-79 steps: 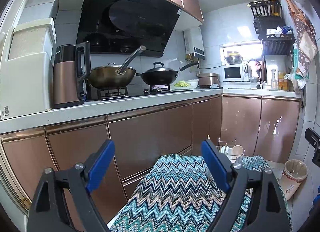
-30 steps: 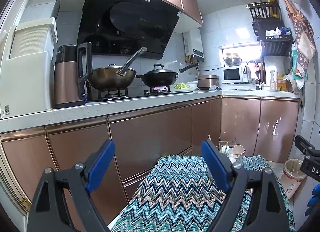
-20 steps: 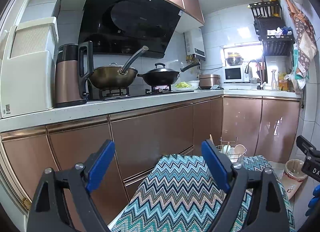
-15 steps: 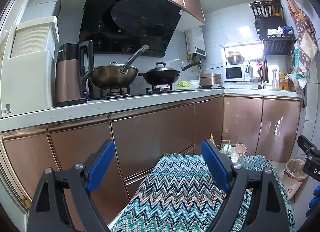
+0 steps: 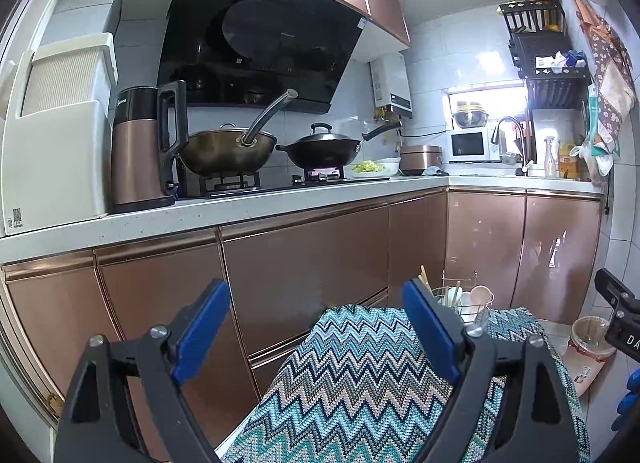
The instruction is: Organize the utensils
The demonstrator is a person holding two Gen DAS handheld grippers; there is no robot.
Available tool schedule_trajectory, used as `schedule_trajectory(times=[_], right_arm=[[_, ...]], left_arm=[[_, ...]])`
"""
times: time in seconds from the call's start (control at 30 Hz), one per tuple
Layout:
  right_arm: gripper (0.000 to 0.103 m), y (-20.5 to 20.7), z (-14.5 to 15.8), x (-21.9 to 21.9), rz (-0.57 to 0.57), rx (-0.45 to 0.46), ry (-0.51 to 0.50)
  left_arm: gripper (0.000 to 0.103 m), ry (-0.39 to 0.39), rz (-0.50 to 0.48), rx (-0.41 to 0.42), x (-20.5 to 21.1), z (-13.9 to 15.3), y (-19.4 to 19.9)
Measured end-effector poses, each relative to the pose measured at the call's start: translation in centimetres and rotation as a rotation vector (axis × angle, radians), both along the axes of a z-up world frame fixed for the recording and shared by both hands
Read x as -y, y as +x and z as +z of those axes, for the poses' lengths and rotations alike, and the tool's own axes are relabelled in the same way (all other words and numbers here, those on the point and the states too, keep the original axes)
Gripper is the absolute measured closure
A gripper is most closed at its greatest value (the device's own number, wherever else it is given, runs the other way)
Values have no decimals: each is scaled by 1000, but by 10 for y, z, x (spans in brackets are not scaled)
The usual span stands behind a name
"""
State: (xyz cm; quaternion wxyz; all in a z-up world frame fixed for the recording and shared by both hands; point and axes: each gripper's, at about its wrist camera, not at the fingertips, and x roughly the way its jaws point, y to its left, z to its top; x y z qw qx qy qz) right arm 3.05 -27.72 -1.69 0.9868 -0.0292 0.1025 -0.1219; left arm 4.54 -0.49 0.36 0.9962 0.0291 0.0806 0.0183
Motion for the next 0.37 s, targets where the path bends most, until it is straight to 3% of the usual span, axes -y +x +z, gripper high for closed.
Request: schedule_trajectory(times=[0.37], right_arm=[[0, -1, 0, 0, -1, -1, 1]], left_arm=[[15, -8, 3, -11, 0, 0, -1]])
